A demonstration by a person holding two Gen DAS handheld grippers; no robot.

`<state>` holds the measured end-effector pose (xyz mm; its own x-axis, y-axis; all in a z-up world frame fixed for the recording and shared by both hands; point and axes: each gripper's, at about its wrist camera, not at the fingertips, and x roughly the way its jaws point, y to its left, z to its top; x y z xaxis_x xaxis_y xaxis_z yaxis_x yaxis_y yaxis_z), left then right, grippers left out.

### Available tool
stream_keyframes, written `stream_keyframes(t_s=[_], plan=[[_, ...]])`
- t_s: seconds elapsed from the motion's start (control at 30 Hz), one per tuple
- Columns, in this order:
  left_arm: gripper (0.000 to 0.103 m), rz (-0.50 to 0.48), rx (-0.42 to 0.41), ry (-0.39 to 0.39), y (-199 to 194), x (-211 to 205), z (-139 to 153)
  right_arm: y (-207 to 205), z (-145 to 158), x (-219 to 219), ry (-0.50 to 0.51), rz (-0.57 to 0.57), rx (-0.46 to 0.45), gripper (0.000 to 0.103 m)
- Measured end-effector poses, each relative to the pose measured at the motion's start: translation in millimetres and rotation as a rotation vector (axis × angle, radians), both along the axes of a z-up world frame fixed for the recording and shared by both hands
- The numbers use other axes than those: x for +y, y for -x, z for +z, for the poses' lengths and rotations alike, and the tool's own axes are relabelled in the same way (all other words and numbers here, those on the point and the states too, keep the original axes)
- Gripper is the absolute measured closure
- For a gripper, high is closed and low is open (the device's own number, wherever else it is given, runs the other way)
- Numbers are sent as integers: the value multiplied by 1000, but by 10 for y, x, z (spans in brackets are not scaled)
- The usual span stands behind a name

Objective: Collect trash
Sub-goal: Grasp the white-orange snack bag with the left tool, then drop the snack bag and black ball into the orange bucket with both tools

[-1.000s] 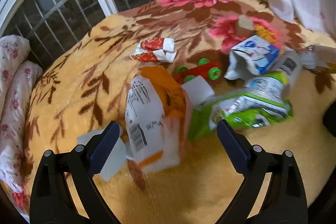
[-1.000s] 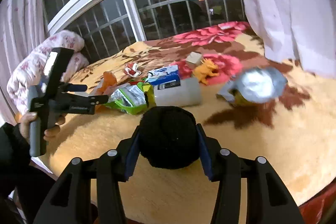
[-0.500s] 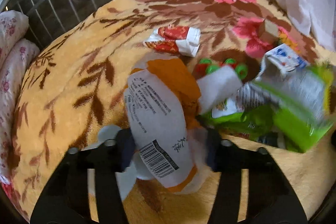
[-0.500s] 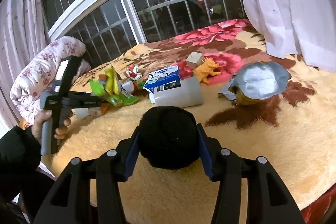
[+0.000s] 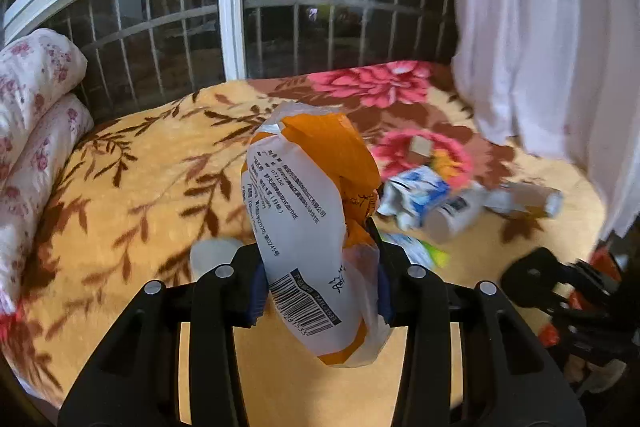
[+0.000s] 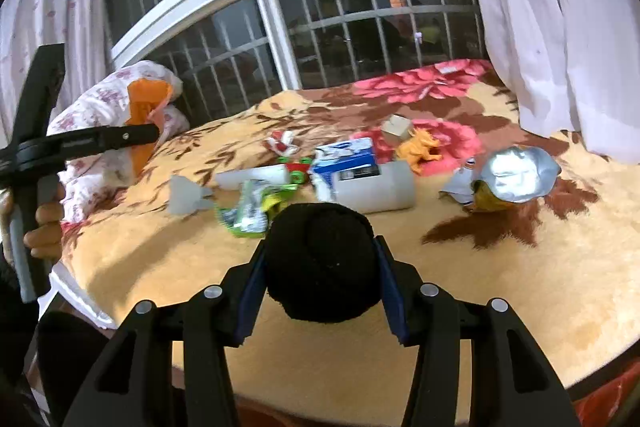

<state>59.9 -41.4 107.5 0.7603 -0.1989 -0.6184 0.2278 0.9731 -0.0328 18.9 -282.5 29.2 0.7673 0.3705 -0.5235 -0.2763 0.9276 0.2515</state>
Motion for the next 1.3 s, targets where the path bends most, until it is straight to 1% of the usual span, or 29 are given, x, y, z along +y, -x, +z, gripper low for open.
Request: stream_keyframes(t_s=[0.1,0.13,0.2,0.23,0.3,0.33,0.5,0.6,0.7,0.73,0.83,0.87,0.93,1.03,1.23,1.3], plan=[[63,-26,3,6,371,-15,-55,205,70,104,8,35,-7,53],[62,-36,19,12,506,-19,-113,301,90,153,25,52,-10,53],[62,-44,43,-1,730,-43,-245,443,101,218,40,76,-4,53],[62,-50,58,-13,885,-65,-359,504,96,240,42,87,2,53],[62,-62,82,-27,1063,-93,-512,660,70,297,51,112,23,53],[62,-68,111,-26,1178,-110,-647,713,55,321,59,116,28,53],[62,-79,207,-29,1459,-122,-1099,1029,-150,445,124,147,89,53],[62,-63,280,-4,1536,-116,-1361,1148,-328,492,122,168,155,53],[62,-36,346,-43,1606,-150,-1649,1253,-554,604,144,189,228,53],[62,-26,386,-54,1613,-164,-1770,1296,-668,666,166,200,262,53],[62,-12,507,-43,1597,-146,-2055,1384,-922,806,225,221,336,53],[62,-7,537,-37,1585,-131,-2118,1414,-1043,868,256,230,378,53],[62,5,593,-27,1554,-90,-2235,1439,-1195,930,285,244,430,53],[62,13,639,-37,1529,-65,-2351,1425,-1344,973,292,260,487,53],[62,5,730,-71,1491,-93,-2575,1366,-1513,1023,296,274,550,53],[62,-2,748,-80,1473,-113,-2614,1347,-1563,1016,295,276,569,53]])
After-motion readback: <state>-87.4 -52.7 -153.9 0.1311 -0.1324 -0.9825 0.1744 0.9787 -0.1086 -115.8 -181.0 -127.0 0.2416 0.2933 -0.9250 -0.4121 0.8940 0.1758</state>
